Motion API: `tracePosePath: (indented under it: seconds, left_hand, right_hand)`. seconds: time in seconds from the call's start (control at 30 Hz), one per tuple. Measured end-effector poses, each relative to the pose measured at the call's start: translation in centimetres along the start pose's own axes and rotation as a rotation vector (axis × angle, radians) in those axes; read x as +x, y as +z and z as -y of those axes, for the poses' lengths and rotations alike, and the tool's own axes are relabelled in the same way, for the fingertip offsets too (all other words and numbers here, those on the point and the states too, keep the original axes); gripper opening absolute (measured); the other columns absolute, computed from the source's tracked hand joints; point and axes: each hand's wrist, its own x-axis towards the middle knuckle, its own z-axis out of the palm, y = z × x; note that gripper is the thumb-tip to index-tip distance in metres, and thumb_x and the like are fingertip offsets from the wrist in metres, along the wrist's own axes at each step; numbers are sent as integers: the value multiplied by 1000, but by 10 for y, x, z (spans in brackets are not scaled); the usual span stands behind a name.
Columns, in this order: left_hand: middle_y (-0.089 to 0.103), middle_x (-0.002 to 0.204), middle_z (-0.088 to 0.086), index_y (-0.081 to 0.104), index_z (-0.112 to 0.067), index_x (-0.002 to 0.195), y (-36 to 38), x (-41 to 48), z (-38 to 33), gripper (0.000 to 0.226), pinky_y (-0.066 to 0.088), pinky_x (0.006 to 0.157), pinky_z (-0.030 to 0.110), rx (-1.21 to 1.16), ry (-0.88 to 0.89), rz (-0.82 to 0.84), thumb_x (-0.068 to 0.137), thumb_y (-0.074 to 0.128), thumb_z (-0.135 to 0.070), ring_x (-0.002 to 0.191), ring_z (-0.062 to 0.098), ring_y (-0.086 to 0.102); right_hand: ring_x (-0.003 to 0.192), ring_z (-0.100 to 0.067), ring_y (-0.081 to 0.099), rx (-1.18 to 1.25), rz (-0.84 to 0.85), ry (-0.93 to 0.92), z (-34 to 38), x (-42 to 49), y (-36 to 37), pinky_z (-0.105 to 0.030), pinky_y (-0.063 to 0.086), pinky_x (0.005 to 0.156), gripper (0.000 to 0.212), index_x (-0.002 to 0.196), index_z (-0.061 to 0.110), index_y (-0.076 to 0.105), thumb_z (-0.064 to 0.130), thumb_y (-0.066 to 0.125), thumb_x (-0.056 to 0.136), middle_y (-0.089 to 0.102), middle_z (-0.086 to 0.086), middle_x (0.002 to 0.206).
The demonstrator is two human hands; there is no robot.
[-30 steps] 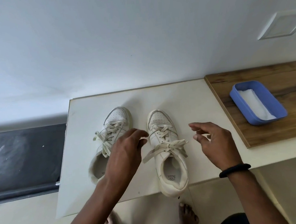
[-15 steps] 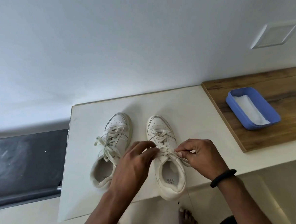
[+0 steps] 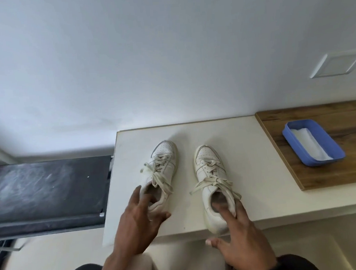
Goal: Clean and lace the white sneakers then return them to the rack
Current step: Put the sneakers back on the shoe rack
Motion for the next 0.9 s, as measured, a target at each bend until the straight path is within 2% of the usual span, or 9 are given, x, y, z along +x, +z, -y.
tracePosePath:
  seconds: [0.1,0.2,0.43,0.5,0.6,0.67,0.77,0.83,0.9]
  left_hand:
    - [57,121,5,54,-19,80,11,-6,-8,44,49,56,33,52,-28,0,67,85,-47,77,32,66]
    - [57,115,17,56,-16,78,21,-16,-25,43,50,56,35,98,-26,-11,66,87,-43,72,40,65]
    - [52,110,7,53,-21,76,26,-21,-37,39,34,55,26,93,-37,-11,71,79,-49,68,31,61]
    - [50,112,3,57,-24,80,27,-16,-38,37,33,53,26,98,-53,-24,71,78,-52,65,30,62]
    - [49,106,-4,61,-29,88,27,-8,-36,37,38,60,31,82,-158,30,71,73,-60,78,25,64]
    - [47,94,-6,62,-27,77,29,-5,-31,37,38,59,31,59,-164,34,69,72,-61,76,21,63]
    - [45,85,-7,57,-25,64,37,6,-21,37,31,47,27,-3,-100,-34,64,77,-57,59,19,58]
    - [52,87,-4,54,-26,62,34,17,-20,37,30,43,23,-16,-98,-72,63,73,-57,52,19,56]
    - [61,102,1,54,-26,64,23,29,-24,37,35,41,25,-4,-111,-75,66,64,-61,52,22,58]
  right_hand:
    - [118,-25,61,-81,-115,60,11,14,8,-34,52,93,55,130,43,48,61,66,82,34,-1,149]
    - [108,-28,65,-119,-163,55,22,30,8,-34,52,87,44,120,35,60,59,68,84,45,-6,138]
    - [109,-31,65,-113,-119,34,44,63,2,-35,53,90,44,123,28,67,49,71,85,44,-6,145]
    - [108,-30,65,-139,-118,38,46,64,3,-34,53,88,42,120,27,68,49,68,84,45,-5,142]
    - [102,-27,66,-186,-157,28,45,66,5,-33,54,83,37,110,27,71,50,67,82,50,-3,136]
    - [94,-27,68,-211,-192,9,42,66,9,-34,54,77,32,99,27,71,51,67,78,53,-2,131]
    - [72,-27,69,-221,-204,-12,35,75,13,-33,50,58,32,77,26,66,55,73,66,61,0,124]
    - [61,-25,67,-210,-197,-33,37,84,9,-33,48,50,35,73,28,62,57,77,60,63,2,124]
    - [56,-26,65,-178,-214,-72,42,93,-2,-33,49,45,37,72,28,61,53,83,56,62,2,131]
